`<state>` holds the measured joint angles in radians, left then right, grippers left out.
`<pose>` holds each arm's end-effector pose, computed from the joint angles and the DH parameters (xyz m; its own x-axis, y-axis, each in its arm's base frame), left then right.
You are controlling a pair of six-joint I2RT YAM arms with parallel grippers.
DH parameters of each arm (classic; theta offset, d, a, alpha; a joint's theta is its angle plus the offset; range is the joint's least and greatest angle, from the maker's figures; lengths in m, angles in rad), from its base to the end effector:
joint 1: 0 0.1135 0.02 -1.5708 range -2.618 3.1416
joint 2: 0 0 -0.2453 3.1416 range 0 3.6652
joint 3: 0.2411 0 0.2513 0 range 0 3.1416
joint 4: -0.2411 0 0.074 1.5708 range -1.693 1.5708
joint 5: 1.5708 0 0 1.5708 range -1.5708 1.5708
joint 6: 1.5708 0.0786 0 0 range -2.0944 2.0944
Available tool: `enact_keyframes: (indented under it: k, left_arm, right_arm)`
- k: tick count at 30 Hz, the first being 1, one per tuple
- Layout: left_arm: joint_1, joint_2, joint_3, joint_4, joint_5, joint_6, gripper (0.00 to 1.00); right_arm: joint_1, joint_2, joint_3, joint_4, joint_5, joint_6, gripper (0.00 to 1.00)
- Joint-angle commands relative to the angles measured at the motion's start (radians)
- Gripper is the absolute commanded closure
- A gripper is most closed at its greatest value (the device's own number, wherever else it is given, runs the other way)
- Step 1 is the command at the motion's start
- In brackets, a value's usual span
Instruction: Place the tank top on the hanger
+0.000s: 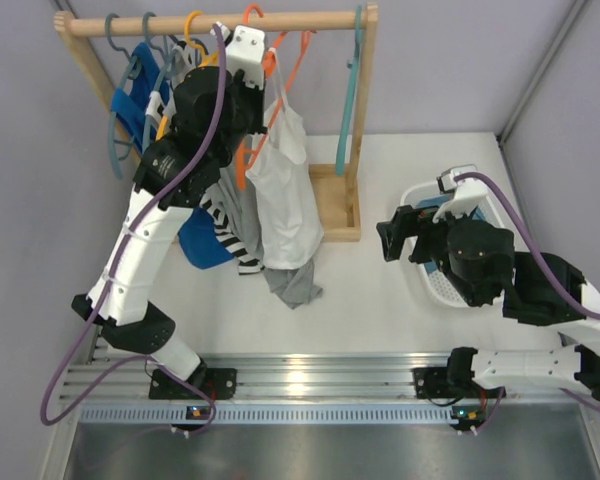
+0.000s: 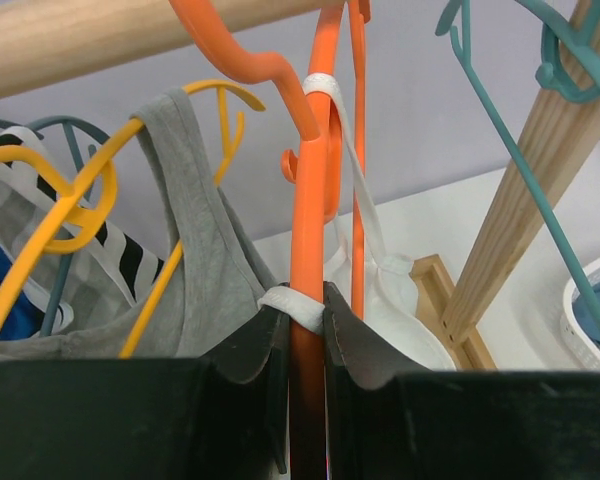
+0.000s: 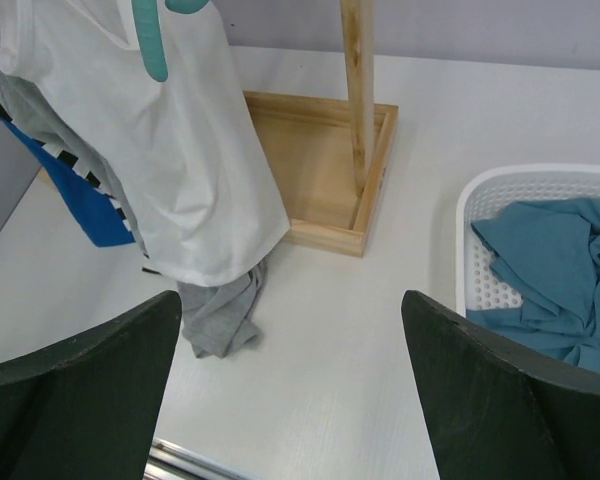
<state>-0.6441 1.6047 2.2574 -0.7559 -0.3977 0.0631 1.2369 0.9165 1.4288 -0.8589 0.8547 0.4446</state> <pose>0.2833 -0.1747 0.5394 -0.0667 0.1228 -0.9902 0.2503 0.9627 0.1025 0.1124 0.1432 0.4374 -0.2672 0.0911 -0.9593 -0.3021 0.9374 0.1732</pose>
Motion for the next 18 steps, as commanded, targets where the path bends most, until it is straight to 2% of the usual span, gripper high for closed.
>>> enact_keyframes:
  k: [1, 18]
  left_arm:
    - [0.023, -0.003, 0.047, 0.133, -0.007, 0.033, 1.00]
    - [0.130, 0.063, 0.073, 0.145, 0.126, 0.014, 1.00]
  right_arm:
    - [0.010, -0.013, 0.005, 0.017, 0.001, -0.007, 0.09]
    - [0.010, -0.011, -0.018, 0.035, -0.009, 0.006, 0.10]
